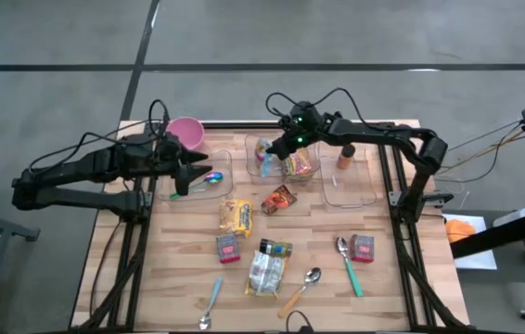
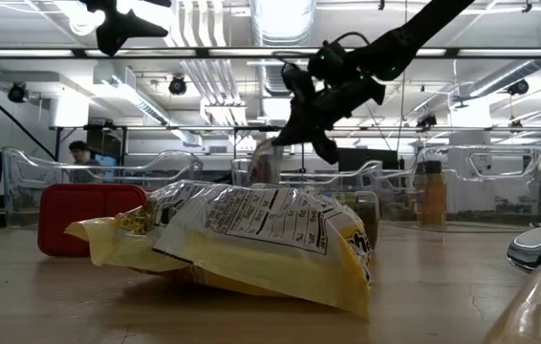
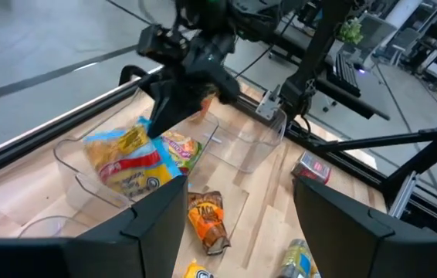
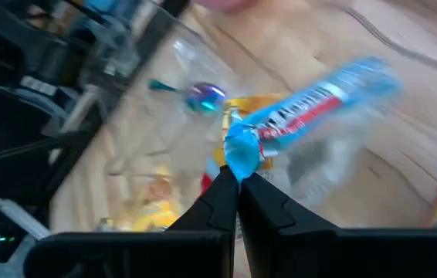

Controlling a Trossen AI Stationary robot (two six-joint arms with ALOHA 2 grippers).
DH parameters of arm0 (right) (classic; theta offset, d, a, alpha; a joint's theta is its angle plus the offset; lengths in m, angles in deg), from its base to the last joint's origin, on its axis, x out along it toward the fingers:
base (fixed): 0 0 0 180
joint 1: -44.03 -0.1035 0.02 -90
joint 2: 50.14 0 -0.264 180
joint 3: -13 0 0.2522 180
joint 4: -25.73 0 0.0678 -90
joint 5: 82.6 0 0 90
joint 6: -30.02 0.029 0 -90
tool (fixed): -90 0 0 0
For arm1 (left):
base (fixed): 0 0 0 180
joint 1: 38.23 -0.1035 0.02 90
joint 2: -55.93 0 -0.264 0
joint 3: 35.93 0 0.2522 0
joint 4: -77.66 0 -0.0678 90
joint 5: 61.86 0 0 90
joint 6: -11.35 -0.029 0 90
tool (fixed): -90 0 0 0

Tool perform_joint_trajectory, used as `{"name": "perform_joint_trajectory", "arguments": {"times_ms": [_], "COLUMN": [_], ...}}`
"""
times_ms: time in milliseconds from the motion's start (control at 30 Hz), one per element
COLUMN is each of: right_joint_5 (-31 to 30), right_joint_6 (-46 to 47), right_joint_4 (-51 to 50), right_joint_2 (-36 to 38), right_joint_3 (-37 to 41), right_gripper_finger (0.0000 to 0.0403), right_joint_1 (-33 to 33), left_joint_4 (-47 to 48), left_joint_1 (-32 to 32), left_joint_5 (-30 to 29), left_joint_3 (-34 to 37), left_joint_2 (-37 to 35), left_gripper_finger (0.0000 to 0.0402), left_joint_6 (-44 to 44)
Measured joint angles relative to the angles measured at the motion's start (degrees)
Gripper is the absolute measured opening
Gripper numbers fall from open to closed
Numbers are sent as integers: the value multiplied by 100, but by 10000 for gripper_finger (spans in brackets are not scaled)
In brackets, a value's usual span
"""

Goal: Pick & Place Food Item
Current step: Put the blue noodle pack into the middle transparent bin

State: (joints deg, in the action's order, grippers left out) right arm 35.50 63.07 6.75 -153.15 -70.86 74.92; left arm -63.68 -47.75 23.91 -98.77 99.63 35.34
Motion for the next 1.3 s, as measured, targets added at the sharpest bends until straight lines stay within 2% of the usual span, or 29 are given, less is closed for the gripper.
{"name": "perform_joint_trajectory", "arguments": {"times_ms": [267,433,767,1033,1300], "right_joint_5": [68,-366,-286,-1026,-1263], "right_joint_6": [-230,-472,-491,-736,-757], "right_joint_4": [-579,-1550,-1647,-2464,-2528], "right_joint_2": [-281,-249,-169,-160,-199], "right_joint_3": [-594,-777,-729,-662,-622], "right_gripper_finger": [8,8,8,8,8], "right_joint_1": [9,47,25,29,42], "left_joint_4": [280,326,324,324,322], "left_joint_1": [-2,-2,-4,-4,-4], "left_joint_5": [-1,0,-46,-51,-70], "left_joint_3": [2,2,2,2,2], "left_joint_2": [0,1,1,1,1], "left_gripper_finger": [242,242,242,242,242], "left_joint_6": [2,2,46,48,48]}}
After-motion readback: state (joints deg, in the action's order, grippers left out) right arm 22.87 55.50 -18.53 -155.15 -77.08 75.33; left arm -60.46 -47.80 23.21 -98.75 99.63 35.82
